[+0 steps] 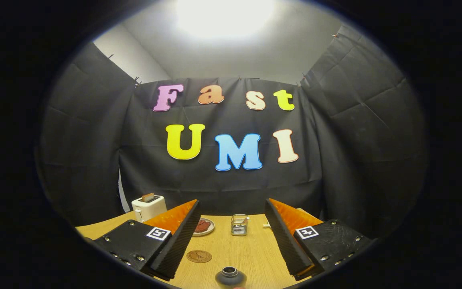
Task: Take the bottle from table, then pour the juice into the cup, finally place the bottle on the coaster
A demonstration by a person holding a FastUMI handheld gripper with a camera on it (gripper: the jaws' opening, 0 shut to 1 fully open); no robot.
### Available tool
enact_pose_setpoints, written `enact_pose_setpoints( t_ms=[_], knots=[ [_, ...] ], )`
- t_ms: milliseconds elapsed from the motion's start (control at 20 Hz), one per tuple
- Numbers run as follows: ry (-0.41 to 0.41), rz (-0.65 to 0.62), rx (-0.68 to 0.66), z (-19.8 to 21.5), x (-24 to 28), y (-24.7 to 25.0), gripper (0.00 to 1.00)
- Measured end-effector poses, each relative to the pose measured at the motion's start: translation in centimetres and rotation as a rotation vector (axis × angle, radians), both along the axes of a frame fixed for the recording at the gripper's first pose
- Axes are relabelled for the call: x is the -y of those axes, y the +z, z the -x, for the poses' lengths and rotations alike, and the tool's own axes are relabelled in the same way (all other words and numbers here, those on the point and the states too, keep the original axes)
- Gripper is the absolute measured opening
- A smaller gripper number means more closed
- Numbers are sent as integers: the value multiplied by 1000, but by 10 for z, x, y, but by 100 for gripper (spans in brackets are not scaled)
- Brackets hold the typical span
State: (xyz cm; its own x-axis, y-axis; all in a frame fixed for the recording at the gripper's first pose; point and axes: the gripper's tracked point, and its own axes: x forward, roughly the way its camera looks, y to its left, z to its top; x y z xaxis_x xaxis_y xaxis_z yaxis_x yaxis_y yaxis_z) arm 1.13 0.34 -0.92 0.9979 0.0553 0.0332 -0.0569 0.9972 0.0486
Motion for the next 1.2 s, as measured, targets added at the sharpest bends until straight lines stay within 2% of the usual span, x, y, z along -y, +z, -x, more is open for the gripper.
enact_pose_setpoints(
  t_ms=[450, 1000, 1200],
  knots=[
    [34, 1, 6, 3, -6, -20, 98],
    [87, -59, -71, 0, -10, -83, 98],
    [79, -47, -99, -3, -6, -107, 98]
  ],
)
